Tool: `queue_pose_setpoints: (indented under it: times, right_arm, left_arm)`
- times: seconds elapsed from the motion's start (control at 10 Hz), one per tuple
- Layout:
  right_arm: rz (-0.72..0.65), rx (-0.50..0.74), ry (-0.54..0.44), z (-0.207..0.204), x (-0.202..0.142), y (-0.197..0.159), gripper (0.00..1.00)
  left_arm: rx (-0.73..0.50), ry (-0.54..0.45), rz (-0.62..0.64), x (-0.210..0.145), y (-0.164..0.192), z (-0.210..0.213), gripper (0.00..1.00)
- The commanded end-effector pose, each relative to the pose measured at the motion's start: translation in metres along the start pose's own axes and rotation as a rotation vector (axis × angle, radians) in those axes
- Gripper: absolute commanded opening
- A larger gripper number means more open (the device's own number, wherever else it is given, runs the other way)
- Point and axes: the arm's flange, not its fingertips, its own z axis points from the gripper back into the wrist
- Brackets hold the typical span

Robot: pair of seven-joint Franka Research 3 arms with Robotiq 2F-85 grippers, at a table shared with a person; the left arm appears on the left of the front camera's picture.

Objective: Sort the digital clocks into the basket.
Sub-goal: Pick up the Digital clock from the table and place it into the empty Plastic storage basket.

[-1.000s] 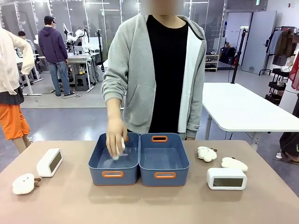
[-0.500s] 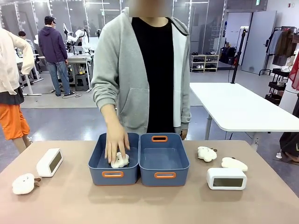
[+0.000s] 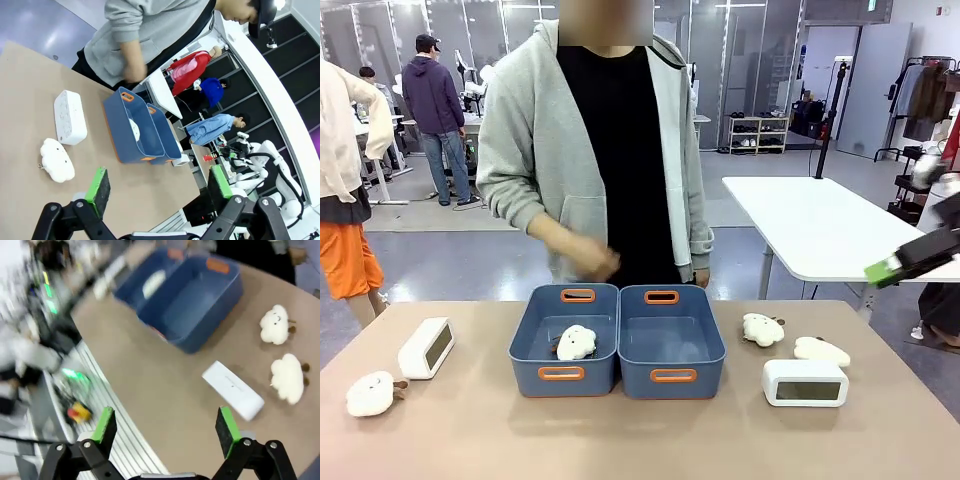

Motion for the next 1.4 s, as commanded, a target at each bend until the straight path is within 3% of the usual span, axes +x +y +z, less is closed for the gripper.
queue_pose_setpoints:
  times: [0.0,0.2,0.4,0.5,0.7,0.9,1.0,1.3]
  right_arm:
    - [0.565,-0.127,0.296,-0.031,0.012,-0.027,1.00]
    - [0.728,-0.279,0.454,-0.063,0.016,-0.038,1.00]
    - [0.781,-0.297,0.462,-0.079,0.007,-0.024,1.00]
    - [0.508,-0.125,0.443,-0.072,0.022,-0.035,1.00]
    - [0.508,-0.125,0.443,-0.072,0.022,-0.035,1.00]
    - [0.723,-0.158,0.553,-0.096,0.017,-0.035,1.00]
    - [0.784,-0.185,0.537,-0.108,0.016,-0.037,1.00]
    - [0.830,-0.217,0.580,-0.143,0.000,-0.053,1.00]
  left_arm:
    - [-0.021,-0.012,-0.014,0.002,0.000,0.002,1.00]
    - [-0.021,-0.012,-0.014,0.002,0.000,0.002,1.00]
    - [-0.021,-0.012,-0.014,0.002,0.000,0.002,1.00]
    - [-0.021,-0.012,-0.014,0.002,0.000,0.002,1.00]
    - [-0.021,-0.012,-0.014,0.002,0.000,0.002,1.00]
    - [-0.021,-0.012,-0.014,0.002,0.000,0.002,1.00]
    - [-0.021,-0.012,-0.014,0.002,0.000,0.002,1.00]
    - [-0.021,-0.012,-0.014,0.002,0.000,0.002,1.00]
